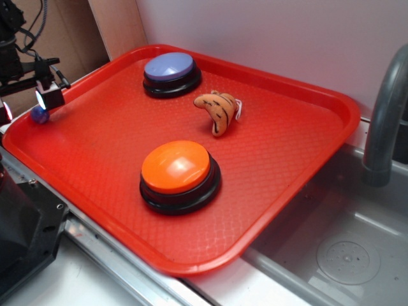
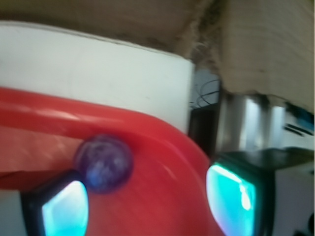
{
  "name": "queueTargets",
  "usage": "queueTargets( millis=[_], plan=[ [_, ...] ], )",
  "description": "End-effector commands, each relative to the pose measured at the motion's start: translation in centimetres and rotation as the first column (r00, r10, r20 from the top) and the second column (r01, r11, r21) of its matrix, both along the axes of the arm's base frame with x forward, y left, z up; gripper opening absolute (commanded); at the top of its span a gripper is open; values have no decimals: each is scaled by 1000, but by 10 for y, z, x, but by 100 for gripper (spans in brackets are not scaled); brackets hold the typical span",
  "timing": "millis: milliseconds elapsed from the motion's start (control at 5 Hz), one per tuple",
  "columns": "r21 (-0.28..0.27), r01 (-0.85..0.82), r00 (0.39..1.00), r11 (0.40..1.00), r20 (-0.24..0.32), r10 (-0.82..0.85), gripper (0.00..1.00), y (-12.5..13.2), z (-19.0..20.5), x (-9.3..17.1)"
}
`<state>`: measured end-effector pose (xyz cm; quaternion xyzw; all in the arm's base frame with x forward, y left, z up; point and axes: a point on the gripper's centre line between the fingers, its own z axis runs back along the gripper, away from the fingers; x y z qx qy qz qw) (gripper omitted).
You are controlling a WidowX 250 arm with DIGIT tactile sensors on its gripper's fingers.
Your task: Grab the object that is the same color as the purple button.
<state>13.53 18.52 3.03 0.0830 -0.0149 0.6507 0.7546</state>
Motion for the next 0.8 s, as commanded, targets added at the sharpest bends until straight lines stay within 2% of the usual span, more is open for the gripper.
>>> queueTargets(
  millis=[0, 200, 400, 600],
  plan=[
    [48, -120, 993, 992, 22, 119, 100, 16, -14, 9],
    [43, -109, 994, 993, -26, 110, 100, 13, -29, 13],
    [39, -112, 992, 993, -50, 114, 89, 10, -34, 15],
    [50, -150, 987, 987, -45, 153, 0, 10, -32, 12]
  ],
)
